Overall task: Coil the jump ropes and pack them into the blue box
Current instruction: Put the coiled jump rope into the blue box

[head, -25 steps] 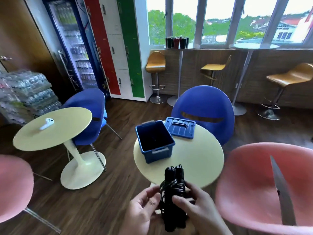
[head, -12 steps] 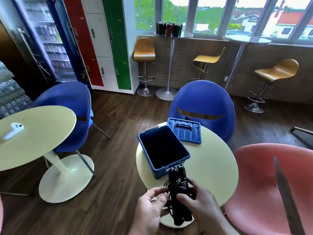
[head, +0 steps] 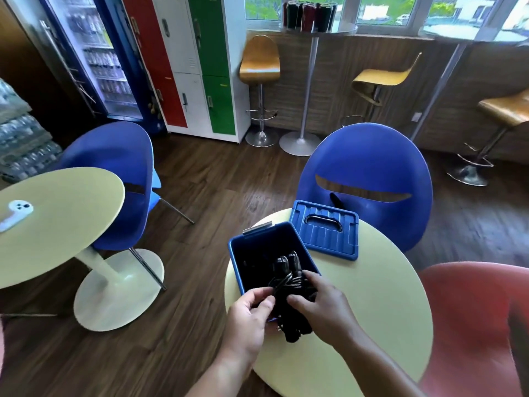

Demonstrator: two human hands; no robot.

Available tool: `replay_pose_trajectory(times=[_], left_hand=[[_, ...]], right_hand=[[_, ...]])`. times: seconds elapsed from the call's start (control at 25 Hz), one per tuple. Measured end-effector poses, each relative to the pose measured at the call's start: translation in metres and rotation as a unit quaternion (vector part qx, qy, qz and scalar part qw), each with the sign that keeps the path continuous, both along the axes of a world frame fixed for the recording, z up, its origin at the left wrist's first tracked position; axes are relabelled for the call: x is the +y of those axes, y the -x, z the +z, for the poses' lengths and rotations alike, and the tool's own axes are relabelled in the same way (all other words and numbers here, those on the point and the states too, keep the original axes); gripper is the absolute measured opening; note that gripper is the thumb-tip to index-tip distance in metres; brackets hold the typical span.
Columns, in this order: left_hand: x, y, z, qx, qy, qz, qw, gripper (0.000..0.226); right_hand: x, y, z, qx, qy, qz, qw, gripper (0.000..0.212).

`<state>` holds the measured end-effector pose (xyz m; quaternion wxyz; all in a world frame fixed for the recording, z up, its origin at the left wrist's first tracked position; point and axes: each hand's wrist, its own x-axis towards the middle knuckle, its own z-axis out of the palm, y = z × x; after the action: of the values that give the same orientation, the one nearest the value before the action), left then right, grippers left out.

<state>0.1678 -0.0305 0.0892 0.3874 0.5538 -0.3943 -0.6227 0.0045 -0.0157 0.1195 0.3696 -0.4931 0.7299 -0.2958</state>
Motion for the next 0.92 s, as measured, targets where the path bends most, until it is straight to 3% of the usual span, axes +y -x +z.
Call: replay_pose_trajectory(times=[0.32,0.52,0.68,0.92], left_hand=[[-0.056,0.029,-0.019,-0.101,-0.017,0.019,0.995,0.021],[-0.095,0.020,-0.026,-0.176,0.025,-0.059,0.982,0.025],[-0.127,0.005,-0.035,-0.275,0.030,-0.199,0.940,0.030],[-0.159,0.015,-0.038,-0.348,0.024,-0.390,0.852,0.027]], right_hand=[[-0.065,0.023,-0.020,0.001,-0.035,0.044,0.998,0.024],[-0.077,0.019,-0.040,-0.001,-0.073,0.035,0.997,0.021],[-0.073,0.020,-0.047,-0.046,-0.170,0.018,0.984,0.014],[-0.072,0.029,-0.045,0.004,-0.262,0.015,0.965,0.021]])
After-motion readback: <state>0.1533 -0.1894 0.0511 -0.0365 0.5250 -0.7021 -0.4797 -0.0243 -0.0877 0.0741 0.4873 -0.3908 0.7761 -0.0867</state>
